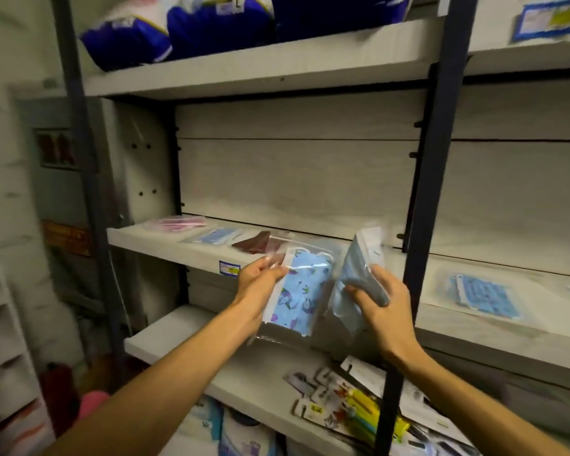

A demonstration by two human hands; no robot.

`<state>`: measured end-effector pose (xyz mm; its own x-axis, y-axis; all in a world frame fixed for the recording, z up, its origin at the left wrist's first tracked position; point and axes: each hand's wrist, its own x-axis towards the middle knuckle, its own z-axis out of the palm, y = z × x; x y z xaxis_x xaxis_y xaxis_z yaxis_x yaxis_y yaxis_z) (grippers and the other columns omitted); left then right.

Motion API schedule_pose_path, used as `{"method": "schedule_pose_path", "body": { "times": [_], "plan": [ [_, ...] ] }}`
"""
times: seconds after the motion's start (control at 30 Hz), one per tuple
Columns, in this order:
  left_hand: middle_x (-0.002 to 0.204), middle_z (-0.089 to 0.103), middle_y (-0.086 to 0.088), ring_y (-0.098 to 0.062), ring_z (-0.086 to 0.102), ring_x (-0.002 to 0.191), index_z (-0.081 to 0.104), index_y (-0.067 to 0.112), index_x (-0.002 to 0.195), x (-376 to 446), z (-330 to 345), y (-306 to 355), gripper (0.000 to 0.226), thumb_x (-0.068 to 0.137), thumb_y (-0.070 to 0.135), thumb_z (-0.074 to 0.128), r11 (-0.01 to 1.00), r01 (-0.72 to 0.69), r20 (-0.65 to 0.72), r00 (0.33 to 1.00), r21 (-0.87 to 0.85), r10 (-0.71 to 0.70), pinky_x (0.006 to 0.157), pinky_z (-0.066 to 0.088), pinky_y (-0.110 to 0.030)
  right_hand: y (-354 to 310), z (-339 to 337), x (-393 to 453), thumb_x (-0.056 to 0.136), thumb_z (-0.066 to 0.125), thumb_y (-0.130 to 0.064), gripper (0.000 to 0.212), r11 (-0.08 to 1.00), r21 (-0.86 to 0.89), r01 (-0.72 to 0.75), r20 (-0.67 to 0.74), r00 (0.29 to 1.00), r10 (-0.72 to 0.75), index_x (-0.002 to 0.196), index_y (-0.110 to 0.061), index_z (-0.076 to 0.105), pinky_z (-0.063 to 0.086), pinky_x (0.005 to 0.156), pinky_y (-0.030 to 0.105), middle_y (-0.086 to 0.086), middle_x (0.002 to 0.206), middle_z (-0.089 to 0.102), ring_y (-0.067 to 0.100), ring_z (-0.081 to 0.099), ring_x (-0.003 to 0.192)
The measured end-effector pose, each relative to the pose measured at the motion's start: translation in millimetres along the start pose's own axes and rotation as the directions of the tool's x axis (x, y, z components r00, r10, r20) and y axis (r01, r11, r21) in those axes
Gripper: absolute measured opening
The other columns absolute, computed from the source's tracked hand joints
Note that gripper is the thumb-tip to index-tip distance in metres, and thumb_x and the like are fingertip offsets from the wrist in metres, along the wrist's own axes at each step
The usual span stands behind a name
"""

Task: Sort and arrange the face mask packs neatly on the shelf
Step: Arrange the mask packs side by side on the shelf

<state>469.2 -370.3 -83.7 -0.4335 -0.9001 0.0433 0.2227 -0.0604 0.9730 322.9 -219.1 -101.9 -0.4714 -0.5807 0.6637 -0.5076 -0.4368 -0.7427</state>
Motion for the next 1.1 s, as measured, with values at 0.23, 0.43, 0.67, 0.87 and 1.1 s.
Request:
{"method": "schedule_pose_path", "body": {
  "times": [0.23, 0.43, 0.67, 0.87, 1.1],
  "plan": [
    [0.113, 0.074, -0.019, -0.031, 0.071, 0.1, 0.068, 0.008, 0.122, 72.4, -54.1, 9.8, 0.027, 0.098, 0.002, 0.058, 0.999, -0.037, -0.048, 0.998, -0.03, 0.035, 0.09, 0.058, -0.046, 45.0, 74.4, 57.3, 0.088, 0.071, -0.007, 0.028, 1.0, 0.013, -0.024, -0.069, 0.997, 0.025, 0.093, -0.034, 0.07, 0.059, 0.079, 0.052, -0.008, 0.093, 0.075, 0.02, 0.072, 0.085],
    [0.119, 0.072, -0.017, -0.032, 0.068, 0.111, 0.067, 0.007, 0.124, 153.5, -94.0, 32.9, 0.048, 0.087, -0.013, 0.043, 0.997, -0.004, -0.057, 0.998, 0.082, 0.009, 0.087, 0.059, -0.04, 80.9, 136.9, 145.7, 0.086, 0.07, -0.021, 0.005, 0.998, -0.042, -0.037, -0.072, 0.997, 0.034, 0.09, -0.024, 0.069, 0.057, 0.076, 0.053, -0.001, 0.086, 0.074, 0.025, 0.07, 0.083],
    [0.134, 0.06, -0.019, -0.024, 0.057, 0.105, 0.039, 0.006, 0.144, 247.3, -137.5, 49.5, 0.067, 0.084, -0.023, 0.045, 0.931, -0.103, -0.096, 0.985, 0.351, 0.145, 0.072, 0.05, -0.031, 108.6, 192.2, 221.8, 0.088, 0.061, 0.001, 0.029, 0.986, 0.13, -0.101, -0.102, 0.988, 0.115, 0.099, -0.023, 0.071, 0.059, 0.07, 0.025, -0.008, 0.086, 0.076, 0.009, 0.071, 0.08],
    [0.139, 0.058, -0.013, -0.025, 0.058, 0.118, 0.034, 0.014, 0.152, 334.7, -162.8, 40.9, 0.078, 0.083, -0.007, 0.062, 0.681, -0.178, 0.027, 0.974, 0.711, 0.226, 0.092, 0.052, -0.03, 133.9, 188.5, 255.2, 0.084, 0.061, 0.0, 0.01, 0.964, 0.145, -0.222, -0.273, 0.928, 0.255, 0.084, -0.006, 0.068, 0.049, 0.056, 0.034, 0.002, 0.069, 0.061, 0.015, 0.056, 0.061],
    [0.167, 0.014, -0.013, -0.033, 0.02, 0.152, 0.015, 0.014, 0.16, 374.9, -157.4, 38.2, 0.092, 0.086, 0.009, 0.069, 0.262, -0.318, 0.272, 0.942, 0.911, 0.197, 0.12, 0.025, -0.04, 137.7, 170.6, 249.2, 0.085, 0.064, -0.001, 0.012, 0.964, 0.046, -0.261, -0.431, 0.866, 0.255, 0.082, -0.01, 0.072, 0.053, 0.049, 0.029, 0.012, 0.071, 0.063, 0.024, 0.062, 0.056]
  ]
}}
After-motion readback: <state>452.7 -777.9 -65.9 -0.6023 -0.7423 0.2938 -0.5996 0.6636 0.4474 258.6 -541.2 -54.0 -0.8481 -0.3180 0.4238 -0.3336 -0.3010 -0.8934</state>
